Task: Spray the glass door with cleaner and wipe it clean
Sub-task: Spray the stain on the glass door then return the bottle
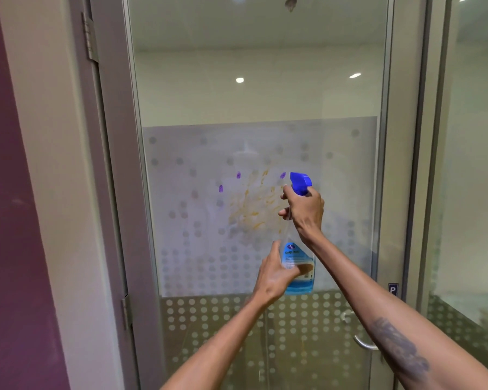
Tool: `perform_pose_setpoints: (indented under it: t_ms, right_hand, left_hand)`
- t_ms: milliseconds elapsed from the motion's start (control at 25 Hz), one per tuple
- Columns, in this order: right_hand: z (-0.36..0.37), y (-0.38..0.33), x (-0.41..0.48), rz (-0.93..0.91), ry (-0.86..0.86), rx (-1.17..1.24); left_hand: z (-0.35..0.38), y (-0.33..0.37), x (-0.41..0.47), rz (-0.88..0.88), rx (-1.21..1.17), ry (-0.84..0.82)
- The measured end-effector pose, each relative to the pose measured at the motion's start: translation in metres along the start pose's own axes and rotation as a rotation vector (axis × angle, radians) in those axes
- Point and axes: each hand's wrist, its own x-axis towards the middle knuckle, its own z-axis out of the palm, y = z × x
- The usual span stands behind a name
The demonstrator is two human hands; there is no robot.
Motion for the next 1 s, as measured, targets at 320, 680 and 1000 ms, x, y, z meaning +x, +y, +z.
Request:
perform_pose_setpoints:
  t_ms: [320, 680, 1000]
  right_hand:
    - [0.055, -0.023, -0.022, -0.124, -0.04, -0.071]
    - [0.09, -0.012, -0.054, -0.091, -0.09, -0.023]
    - [0.118, -0.004, -0.077, -0.083, -0.067, -0.09]
  left_hand:
    - [-0.056, -0.01, -0.007, -0.03, 0.023, 0.091]
    - [-0.09, -0.038, -0.034, -0.083, 0.04, 0.097]
    - [-0.111, -0.065, -0.043, -0.129, 0.08, 0.089]
